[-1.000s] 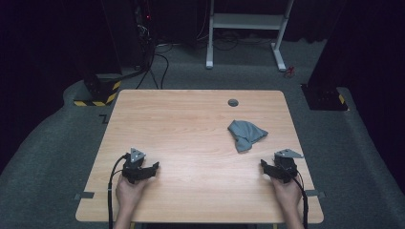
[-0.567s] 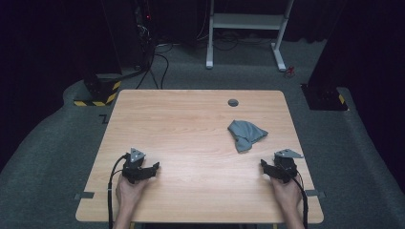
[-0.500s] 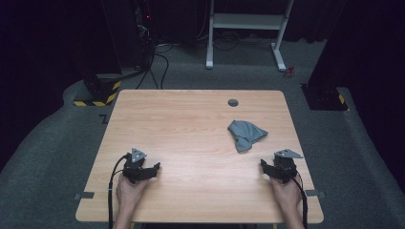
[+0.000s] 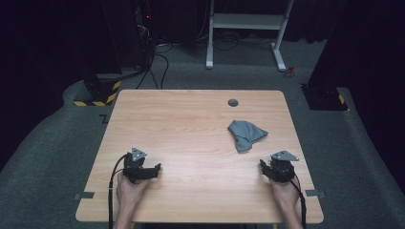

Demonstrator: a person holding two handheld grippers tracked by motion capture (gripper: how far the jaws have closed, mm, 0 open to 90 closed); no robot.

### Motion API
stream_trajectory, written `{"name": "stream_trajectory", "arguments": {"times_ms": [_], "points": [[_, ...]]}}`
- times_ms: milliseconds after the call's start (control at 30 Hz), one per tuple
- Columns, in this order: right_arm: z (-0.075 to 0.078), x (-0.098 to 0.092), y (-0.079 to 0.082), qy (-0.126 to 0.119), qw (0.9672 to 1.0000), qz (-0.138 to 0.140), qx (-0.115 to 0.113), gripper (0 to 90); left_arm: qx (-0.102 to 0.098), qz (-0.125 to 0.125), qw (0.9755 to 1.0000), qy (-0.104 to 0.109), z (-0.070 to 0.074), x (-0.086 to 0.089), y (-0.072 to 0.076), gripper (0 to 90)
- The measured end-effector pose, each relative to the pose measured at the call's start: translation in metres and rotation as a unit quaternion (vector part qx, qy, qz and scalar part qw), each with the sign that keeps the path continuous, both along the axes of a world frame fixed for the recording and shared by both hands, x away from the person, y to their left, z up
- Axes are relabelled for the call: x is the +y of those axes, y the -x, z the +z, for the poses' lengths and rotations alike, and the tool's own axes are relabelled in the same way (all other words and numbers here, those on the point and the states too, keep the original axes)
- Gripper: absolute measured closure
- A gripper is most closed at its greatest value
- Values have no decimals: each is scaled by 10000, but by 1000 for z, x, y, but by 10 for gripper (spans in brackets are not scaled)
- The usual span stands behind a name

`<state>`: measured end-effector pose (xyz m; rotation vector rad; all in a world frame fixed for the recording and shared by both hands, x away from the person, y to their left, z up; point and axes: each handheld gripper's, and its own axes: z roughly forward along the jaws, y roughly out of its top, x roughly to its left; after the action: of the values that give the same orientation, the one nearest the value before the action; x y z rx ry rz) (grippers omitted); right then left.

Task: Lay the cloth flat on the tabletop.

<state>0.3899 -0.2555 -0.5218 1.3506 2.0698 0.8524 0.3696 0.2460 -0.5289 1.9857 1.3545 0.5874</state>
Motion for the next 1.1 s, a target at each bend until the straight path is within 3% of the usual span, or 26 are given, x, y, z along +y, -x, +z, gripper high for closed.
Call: {"name": "stream_trajectory", "arguments": {"times_ms": [133,467,1100], "points": [[0,-4,-1,-293,9994,-16,173,458,0,-1,10000,-1,0,0,0,118],[6,2,-2,-616,9980,125,103,438,0,1,10000,-2,0,0,0,119],[12,19,-30,-699,9971,250,149,421,-10,19,10000,1,0,0,0,125]]}}
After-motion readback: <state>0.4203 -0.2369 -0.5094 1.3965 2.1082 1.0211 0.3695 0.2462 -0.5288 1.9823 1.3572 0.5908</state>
